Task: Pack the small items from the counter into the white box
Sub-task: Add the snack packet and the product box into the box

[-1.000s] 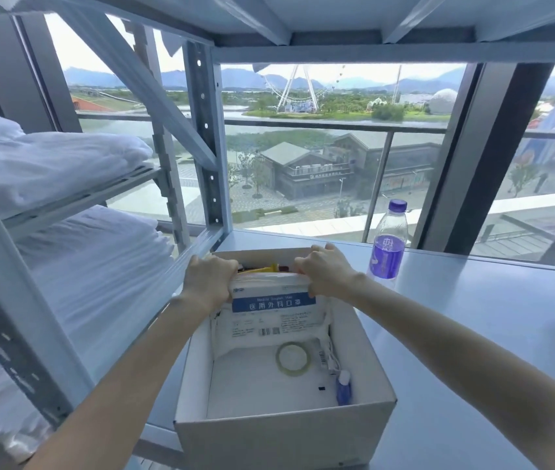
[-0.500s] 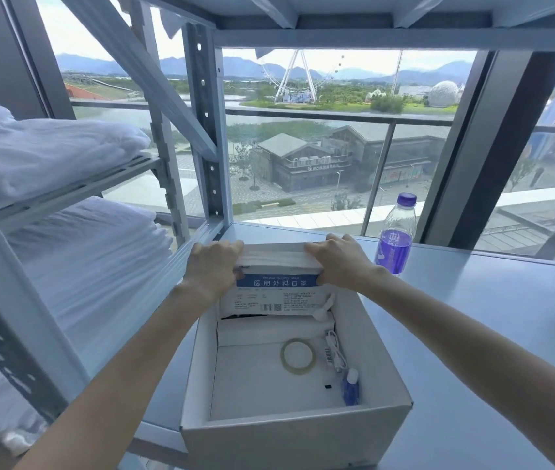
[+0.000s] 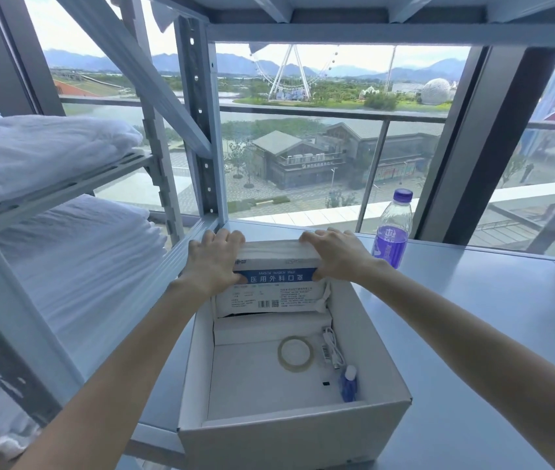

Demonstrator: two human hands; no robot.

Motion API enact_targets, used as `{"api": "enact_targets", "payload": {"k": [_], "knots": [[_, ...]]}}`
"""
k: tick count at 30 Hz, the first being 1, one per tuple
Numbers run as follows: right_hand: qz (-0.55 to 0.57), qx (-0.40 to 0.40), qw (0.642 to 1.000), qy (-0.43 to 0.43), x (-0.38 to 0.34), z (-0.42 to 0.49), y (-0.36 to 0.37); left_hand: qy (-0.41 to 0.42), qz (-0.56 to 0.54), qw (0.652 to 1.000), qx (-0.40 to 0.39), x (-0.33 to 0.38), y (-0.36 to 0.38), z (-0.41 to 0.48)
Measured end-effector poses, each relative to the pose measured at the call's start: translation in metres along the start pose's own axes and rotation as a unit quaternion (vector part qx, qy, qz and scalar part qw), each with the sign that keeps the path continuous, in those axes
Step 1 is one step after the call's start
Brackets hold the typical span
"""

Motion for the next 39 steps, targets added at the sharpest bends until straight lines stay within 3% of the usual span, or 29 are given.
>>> {"api": "enact_targets", "payload": {"k": [6, 11, 19, 27, 35, 39], "knots": [[0.038, 0.036, 0.999, -0.014, 0.004, -0.019, -0.009, 0.033, 0.010, 0.999, 0.037, 0.002, -0.009, -0.013], [0.008, 0.030, 0.999, -0.007, 0.001, -0.020, -0.003, 0.031, 0.051, 0.997, -0.042, 0.008, 0.006, -0.009], [-0.043, 0.052, 0.997, 0.041, -0.004, -0.006, 0.005, 0.016, 0.088, 0.995, -0.040, 0.010, 0.010, -0.006], [0.062, 0.052, 0.996, 0.044, 0.003, -0.028, -0.004, -0.002, 0.081, 0.995, -0.052, 0.005, 0.004, -0.018], [0.143, 0.120, 0.982, 0.036, 0.017, -0.100, -0.025, 0.079, 0.042, 0.996, 0.018, 0.062, -0.047, -0.059], [0.152, 0.146, 0.975, 0.068, 0.039, -0.165, -0.021, 0.157, -0.048, 0.983, 0.082, 0.116, -0.080, -0.092]]}}
Point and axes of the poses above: each hand's wrist, its own z-axis towards the middle knuckle, its own y-axis out of the palm, x = y × z, the point moved 5 cm from there along z, towards the middle knuckle, and after that the axes turned 3 degrees about z, right-handed, at the moved point
